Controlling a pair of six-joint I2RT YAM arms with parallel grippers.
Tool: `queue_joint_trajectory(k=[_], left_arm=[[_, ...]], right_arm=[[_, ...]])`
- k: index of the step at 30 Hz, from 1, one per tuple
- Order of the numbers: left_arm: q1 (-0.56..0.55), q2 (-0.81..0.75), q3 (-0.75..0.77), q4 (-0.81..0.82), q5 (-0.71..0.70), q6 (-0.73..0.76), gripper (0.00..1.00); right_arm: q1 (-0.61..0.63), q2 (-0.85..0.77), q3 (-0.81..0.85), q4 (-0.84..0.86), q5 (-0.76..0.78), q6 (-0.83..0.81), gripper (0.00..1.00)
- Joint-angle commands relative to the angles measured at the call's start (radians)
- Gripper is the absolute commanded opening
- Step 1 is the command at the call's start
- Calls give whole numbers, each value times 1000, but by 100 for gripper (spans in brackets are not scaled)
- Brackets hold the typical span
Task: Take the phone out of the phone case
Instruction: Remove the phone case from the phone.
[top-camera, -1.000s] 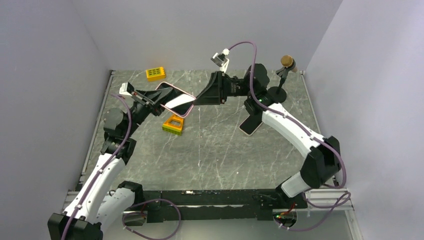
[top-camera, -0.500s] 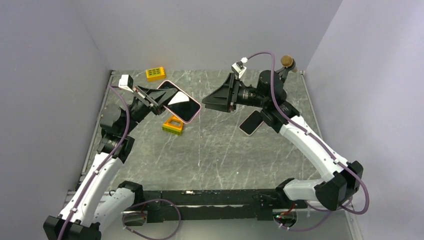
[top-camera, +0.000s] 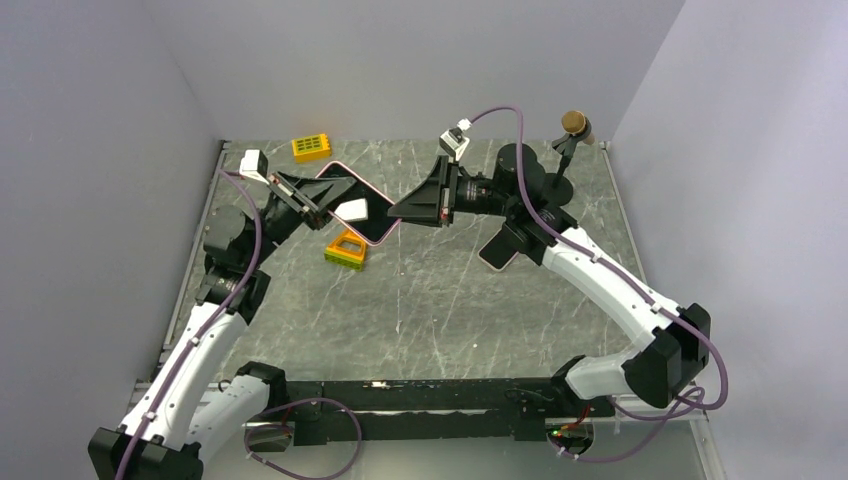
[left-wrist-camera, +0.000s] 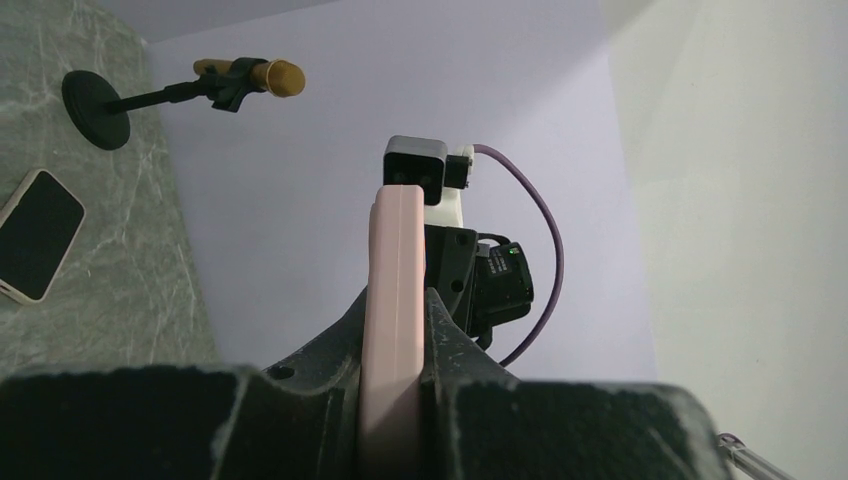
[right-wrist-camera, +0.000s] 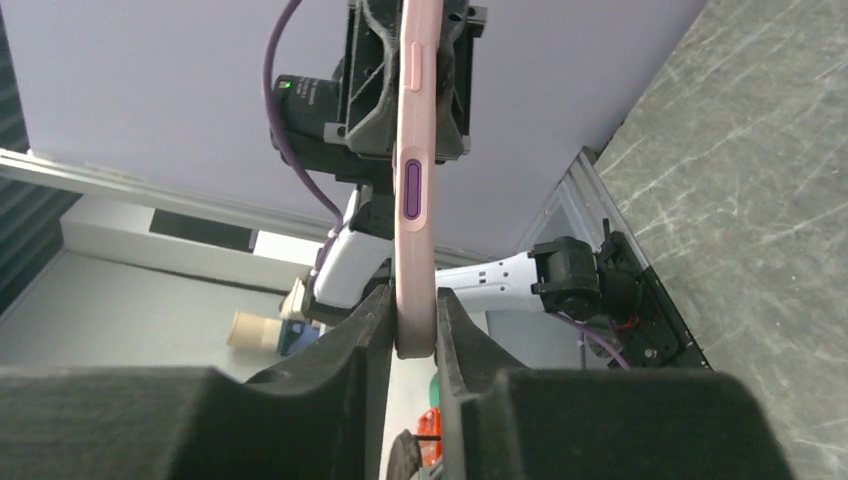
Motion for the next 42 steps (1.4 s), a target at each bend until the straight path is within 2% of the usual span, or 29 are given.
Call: queue_joint_trajectory(k=[1,3,7,10,15,21,26,29,32,37,42], left_arm=[[-3,-22,10,114,-11,-56,0],[-2,-23,-8,144,-2,-94,0],[-3,-30,-48,239,19,-215,0],[-2,-34,-80,351,12,-333,0],[-3,-41,-44,405,-10,-419,0],[-3,-33,48,412,-50,-445,0],[-4,-21,105,422,-74,-459,0],[-4,-19,121,419,-82,-467,0],[-4,-12,120,431,-84,-478,0],[-13,16,139,458,-73,-481,0],[-21,29,130,497,-71,-497,0]], right_arm=[[6,6,-14,199,-69,68,14],[3,22,-35,321,-113,109,0],[-3,63,-48,549,-215,177,0],[-4,125,-49,916,-274,341,0],[2,312,112,1335,-318,639,0],[15,450,294,1282,-347,615,0],[70,612,504,1412,-340,738,0],[101,681,609,1382,-345,738,0],[114,704,639,1356,-332,726,0],[125,753,685,1404,-306,782,0],[137,764,673,1401,-290,772,0]])
